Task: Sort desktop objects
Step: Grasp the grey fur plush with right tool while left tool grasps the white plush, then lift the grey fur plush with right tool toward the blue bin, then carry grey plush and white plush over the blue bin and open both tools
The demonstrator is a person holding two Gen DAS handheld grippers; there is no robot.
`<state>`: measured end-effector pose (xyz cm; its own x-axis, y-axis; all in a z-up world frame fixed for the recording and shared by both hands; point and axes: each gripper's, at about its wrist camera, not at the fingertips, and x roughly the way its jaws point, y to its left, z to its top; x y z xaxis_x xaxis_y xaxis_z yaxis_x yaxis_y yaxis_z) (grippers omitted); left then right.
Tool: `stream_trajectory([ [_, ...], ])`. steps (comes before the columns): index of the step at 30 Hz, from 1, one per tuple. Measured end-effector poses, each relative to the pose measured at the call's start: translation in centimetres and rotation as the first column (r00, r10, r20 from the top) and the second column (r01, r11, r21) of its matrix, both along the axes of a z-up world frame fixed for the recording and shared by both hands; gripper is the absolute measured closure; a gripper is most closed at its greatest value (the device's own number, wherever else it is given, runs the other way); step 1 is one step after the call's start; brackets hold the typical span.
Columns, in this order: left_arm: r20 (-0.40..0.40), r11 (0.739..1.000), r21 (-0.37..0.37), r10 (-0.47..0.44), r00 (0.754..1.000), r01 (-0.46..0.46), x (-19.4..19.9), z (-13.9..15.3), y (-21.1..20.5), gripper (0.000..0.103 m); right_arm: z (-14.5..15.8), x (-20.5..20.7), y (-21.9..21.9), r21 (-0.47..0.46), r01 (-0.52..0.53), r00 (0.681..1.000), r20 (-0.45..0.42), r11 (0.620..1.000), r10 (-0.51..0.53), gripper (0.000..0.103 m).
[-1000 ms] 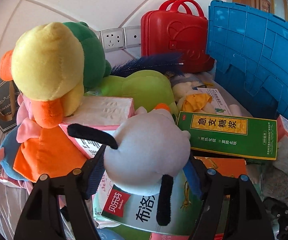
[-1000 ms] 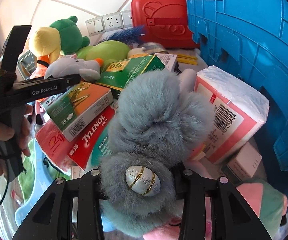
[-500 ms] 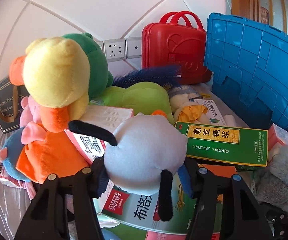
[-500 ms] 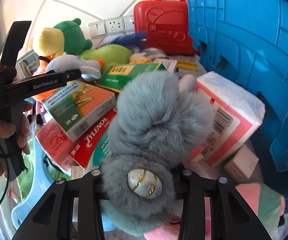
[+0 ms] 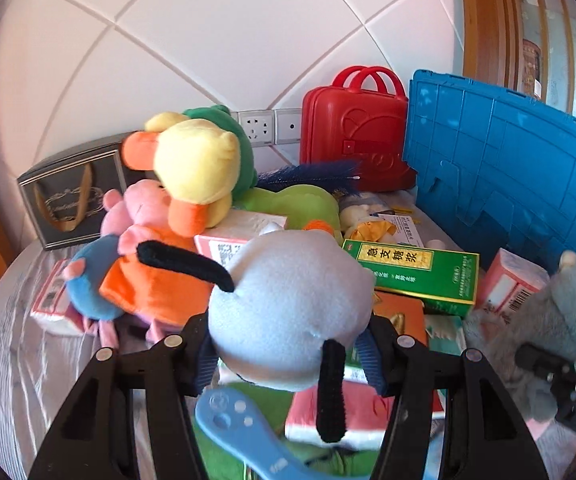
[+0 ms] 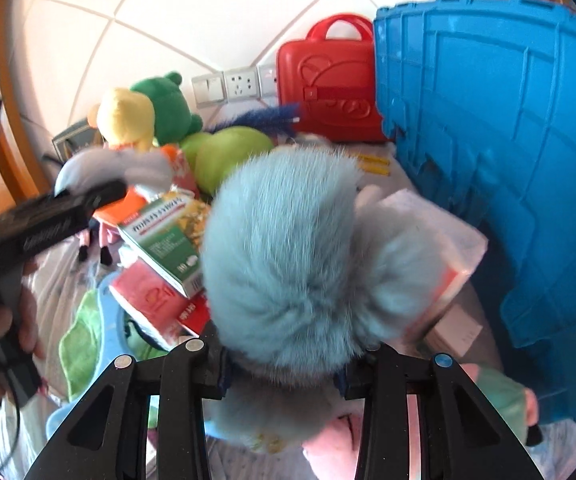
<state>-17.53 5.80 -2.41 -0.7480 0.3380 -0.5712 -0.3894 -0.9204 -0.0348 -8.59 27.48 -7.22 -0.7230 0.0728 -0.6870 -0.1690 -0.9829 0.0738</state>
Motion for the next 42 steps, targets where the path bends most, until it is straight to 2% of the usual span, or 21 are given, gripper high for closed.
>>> stream_trajectory([
  [7, -0.016, 0.999, 0.035, 0.019, 1.000, -0.019, 5.9, 2.9, -0.8, 0.046, 4.3, 2.7, 0.1, 0.018, 0.000, 0.997, -0.071, 1.000, 0.001, 0.066],
  [13, -0.079, 0.994, 0.102, -0.027, 0.997, 0.035, 10.0, 7.7, 1.0, 0.046, 9.3, 5.9, 1.5, 0.037, 0.013, 0.987, -0.159, 0.999, -0.007, 0.066],
  [20, -0.142, 0.975, 0.164, -0.126, 0.982, 0.149, 13.1, 13.2, 6.1, 0.046, 16.6, 10.9, 4.7, 0.072, 0.077, 0.957, -0.285, 0.994, -0.053, 0.066],
  [25, -0.210, 0.950, 0.189, -0.210, 0.955, 0.250, 15.5, 17.4, 10.9, 0.046, 21.9, 14.4, 8.0, 0.093, 0.157, 0.926, -0.361, 0.983, -0.113, 0.066],
  [30, -0.250, 0.918, 0.213, -0.279, 0.927, 0.334, 16.8, 21.1, 16.0, 0.046, 26.0, 16.5, 11.9, 0.130, 0.223, 0.901, -0.407, 0.966, -0.153, 0.066],
  [36, -0.257, 0.885, 0.219, -0.354, 0.899, 0.411, 16.4, 23.9, 23.0, 0.046, 28.4, 17.1, 17.0, 0.167, 0.293, 0.886, -0.417, 0.941, -0.202, 0.066],
  [42, -0.242, 0.879, 0.197, -0.386, 0.890, 0.434, 15.7, 24.1, 28.3, 0.046, 27.8, 15.6, 22.0, 0.159, 0.343, 0.886, -0.383, 0.926, -0.263, 0.066],
])
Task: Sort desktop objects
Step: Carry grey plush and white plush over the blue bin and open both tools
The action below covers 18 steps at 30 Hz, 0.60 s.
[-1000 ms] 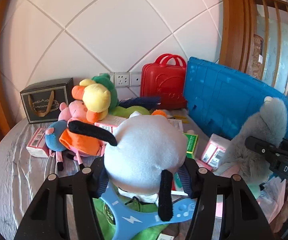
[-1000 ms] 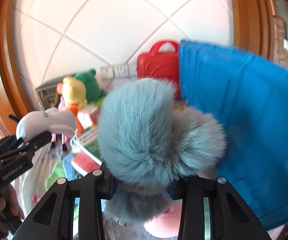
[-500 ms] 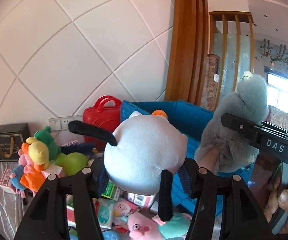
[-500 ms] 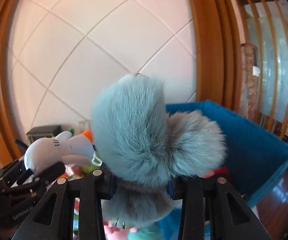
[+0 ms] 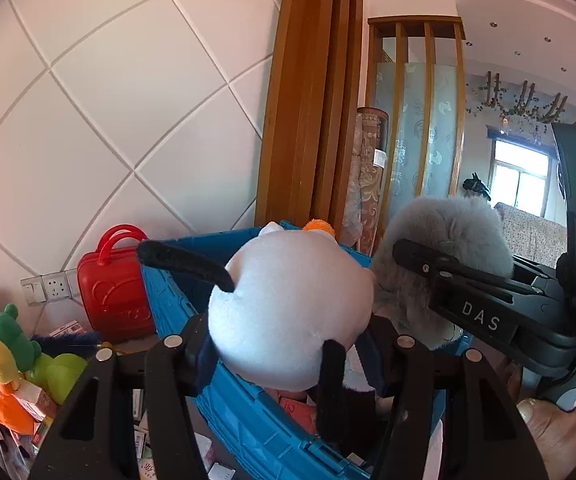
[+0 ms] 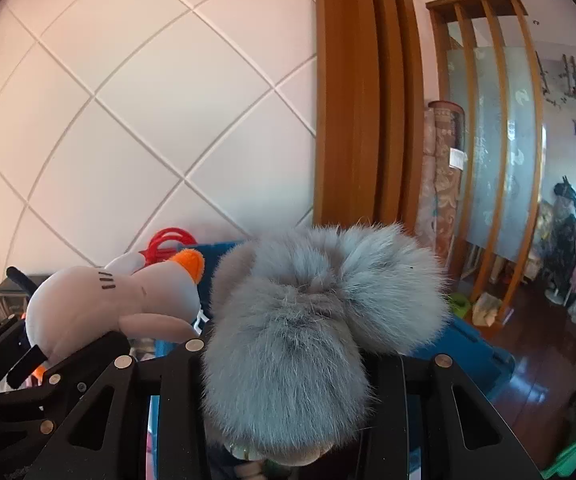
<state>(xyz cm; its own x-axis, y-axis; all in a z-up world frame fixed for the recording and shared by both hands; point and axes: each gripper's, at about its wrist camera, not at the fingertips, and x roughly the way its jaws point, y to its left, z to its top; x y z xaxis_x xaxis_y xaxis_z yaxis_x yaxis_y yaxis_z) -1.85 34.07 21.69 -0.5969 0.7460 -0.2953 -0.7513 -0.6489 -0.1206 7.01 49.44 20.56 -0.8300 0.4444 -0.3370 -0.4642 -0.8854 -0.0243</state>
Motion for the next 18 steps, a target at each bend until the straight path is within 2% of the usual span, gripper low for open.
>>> stream_trajectory([
  [4, 0.019, 1.000, -0.014, 0.002, 1.000, -0.002, -0.6, -0.4, 1.7, 0.046, -0.2, 0.1, 2.1, -0.024, 0.025, 1.000, 0.014, 0.999, -0.025, 0.063],
  [6, 0.030, 1.000, -0.021, 0.012, 0.999, -0.011, -0.9, -0.6, 2.3, 0.044, -0.1, 0.1, 2.8, -0.034, 0.034, 0.999, 0.016, 0.999, -0.033, 0.056],
  [7, 0.035, 1.000, -0.026, 0.016, 0.999, -0.015, -1.0, -0.7, 2.7, 0.042, 0.0, 0.3, 3.5, -0.036, 0.043, 0.999, 0.016, 0.998, -0.042, 0.036],
  [8, 0.041, 0.999, -0.036, 0.012, 0.999, -0.011, -1.3, -0.7, 3.1, 0.036, 0.0, 0.2, 3.9, -0.035, 0.058, 0.998, 0.025, 0.998, -0.057, 0.000],
  [9, 0.044, 0.999, -0.052, 0.005, 0.999, -0.003, -1.5, -0.7, 3.7, 0.031, 0.1, 0.1, 4.2, -0.040, 0.067, 0.997, 0.034, 0.997, -0.066, 0.002],
  [11, 0.029, 0.998, -0.065, 0.001, 1.000, 0.001, -1.4, -0.5, 4.2, 0.009, 0.5, 0.6, 4.7, -0.038, 0.075, 0.997, 0.011, 0.996, -0.074, 0.000],
  [12, 0.025, 0.998, -0.064, -0.015, 1.000, 0.017, -1.2, -0.4, 4.3, 0.005, 0.6, 0.8, 4.7, -0.038, 0.071, 0.997, 0.006, 0.997, -0.071, 0.000],
  [18, -0.008, 0.998, -0.062, -0.010, 1.000, 0.009, -0.5, -0.5, 3.8, 0.003, -0.2, 1.3, 4.5, -0.041, 0.048, 0.999, -0.011, 0.998, -0.048, 0.000],
])
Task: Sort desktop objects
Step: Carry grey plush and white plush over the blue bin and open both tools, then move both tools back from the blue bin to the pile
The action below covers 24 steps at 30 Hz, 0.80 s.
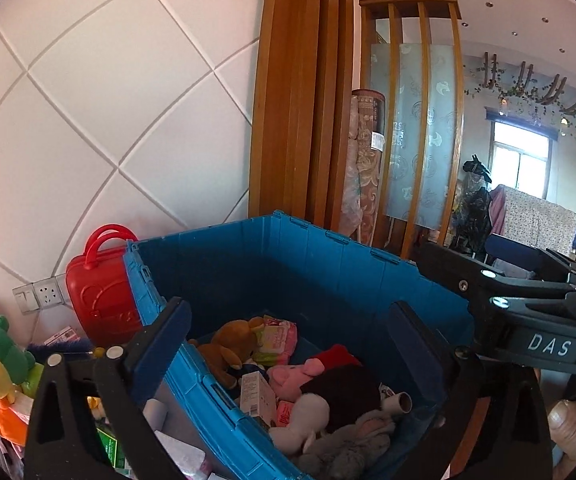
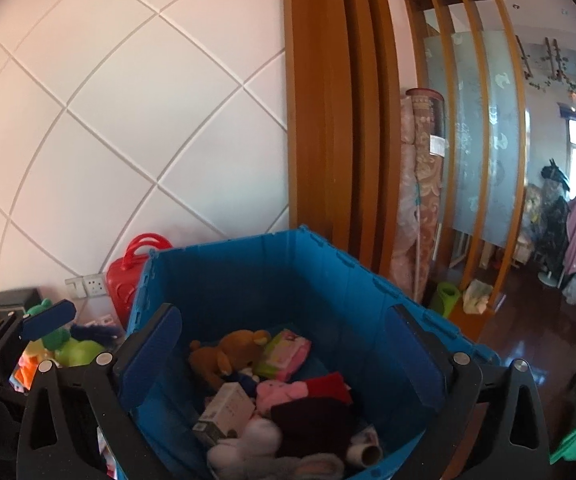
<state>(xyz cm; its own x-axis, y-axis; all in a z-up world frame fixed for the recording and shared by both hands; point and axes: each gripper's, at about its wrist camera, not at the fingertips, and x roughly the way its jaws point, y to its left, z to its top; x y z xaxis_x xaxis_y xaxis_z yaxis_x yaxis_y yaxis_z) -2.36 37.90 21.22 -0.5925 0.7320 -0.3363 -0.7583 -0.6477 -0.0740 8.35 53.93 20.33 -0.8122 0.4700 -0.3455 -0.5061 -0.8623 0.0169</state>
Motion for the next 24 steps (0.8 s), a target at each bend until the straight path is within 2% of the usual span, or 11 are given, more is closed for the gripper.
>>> stream_trajectory([
  [8, -0.002, 0.997, 0.014, 0.077, 0.997, -0.077, -0.8, -0.9, -4.5, 0.003, -0.9, -0.2, -2.8, -0.013, -0.054, 0.998, -0.017, 0.998, 0.054, 0.000],
  [14, -0.025, 0.987, 0.022, 0.162, 0.987, -0.161, -1.6, -2.0, -9.8, 0.003, -1.1, -0.1, -6.3, 0.028, -0.106, 0.993, -0.054, 0.994, 0.108, 0.000],
  [20, -0.044, 0.967, 0.009, 0.257, 0.966, -0.256, -1.6, -4.6, -15.9, 0.003, -2.3, 0.4, -11.5, 0.064, -0.202, 0.973, -0.100, 0.977, 0.207, 0.000],
  [24, -0.027, 0.951, -0.017, 0.309, 0.951, -0.310, -1.7, -7.0, -19.3, 0.003, -4.7, 0.1, -15.7, 0.079, -0.275, 0.955, -0.091, 0.958, 0.281, 0.000],
])
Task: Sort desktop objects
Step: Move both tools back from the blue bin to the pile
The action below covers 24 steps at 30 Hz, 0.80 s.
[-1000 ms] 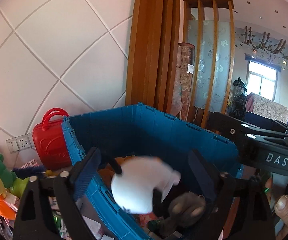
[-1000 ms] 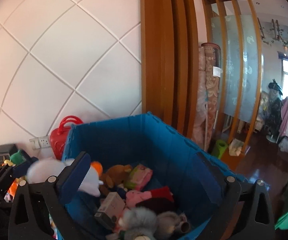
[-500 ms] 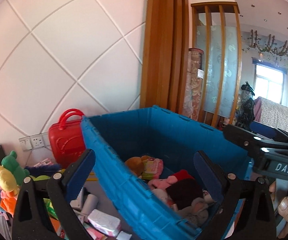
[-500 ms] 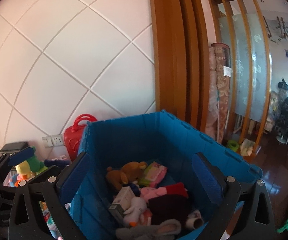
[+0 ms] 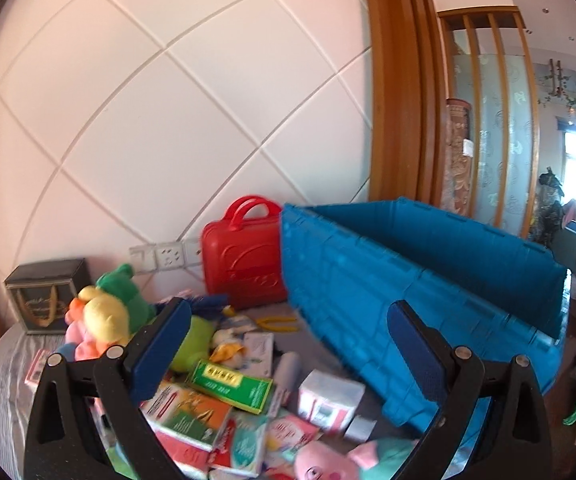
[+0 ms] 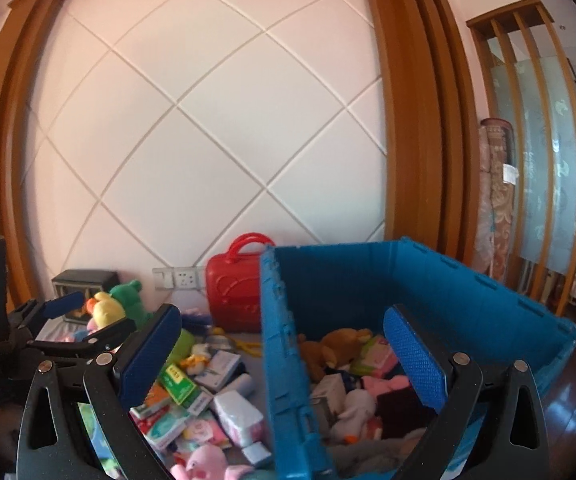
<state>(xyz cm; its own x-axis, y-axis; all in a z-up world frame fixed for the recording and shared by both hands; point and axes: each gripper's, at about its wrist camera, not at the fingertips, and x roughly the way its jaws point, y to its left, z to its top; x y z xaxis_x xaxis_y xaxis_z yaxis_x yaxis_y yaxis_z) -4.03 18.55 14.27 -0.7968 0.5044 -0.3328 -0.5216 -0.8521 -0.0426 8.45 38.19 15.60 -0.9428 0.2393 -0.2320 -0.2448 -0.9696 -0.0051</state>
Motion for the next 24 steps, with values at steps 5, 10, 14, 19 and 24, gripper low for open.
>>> stream_trajectory([
  [5, 0.050, 0.997, -0.033, 0.071, 0.996, -0.069, -0.5, -2.4, -3.8, 0.003, -3.6, -1.3, -4.9, 0.011, -0.077, 0.995, 0.056, 0.997, 0.076, 0.000],
  [10, 0.097, 0.989, -0.061, 0.140, 0.985, -0.134, -1.0, -4.4, -7.3, 0.003, -7.1, -2.1, -8.2, -0.008, -0.123, 0.985, 0.124, 0.992, 0.123, 0.000],
  [14, 0.118, 0.980, -0.089, 0.186, 0.975, -0.176, -1.2, -5.9, -9.3, 0.003, -10.3, -2.5, -9.5, -0.015, -0.137, 0.973, 0.183, 0.990, 0.138, 0.000],
  [19, 0.155, 0.975, -0.094, 0.216, 0.964, -0.203, -1.6, -7.7, -11.4, 0.003, -14.3, -2.7, -10.0, -0.039, -0.120, 0.958, 0.258, 0.992, 0.126, 0.000],
  [24, 0.180, 0.972, -0.104, 0.226, 0.957, -0.210, -2.0, -9.6, -12.6, 0.003, -18.1, -2.6, -10.1, -0.044, -0.101, 0.940, 0.324, 0.994, 0.110, 0.000],
])
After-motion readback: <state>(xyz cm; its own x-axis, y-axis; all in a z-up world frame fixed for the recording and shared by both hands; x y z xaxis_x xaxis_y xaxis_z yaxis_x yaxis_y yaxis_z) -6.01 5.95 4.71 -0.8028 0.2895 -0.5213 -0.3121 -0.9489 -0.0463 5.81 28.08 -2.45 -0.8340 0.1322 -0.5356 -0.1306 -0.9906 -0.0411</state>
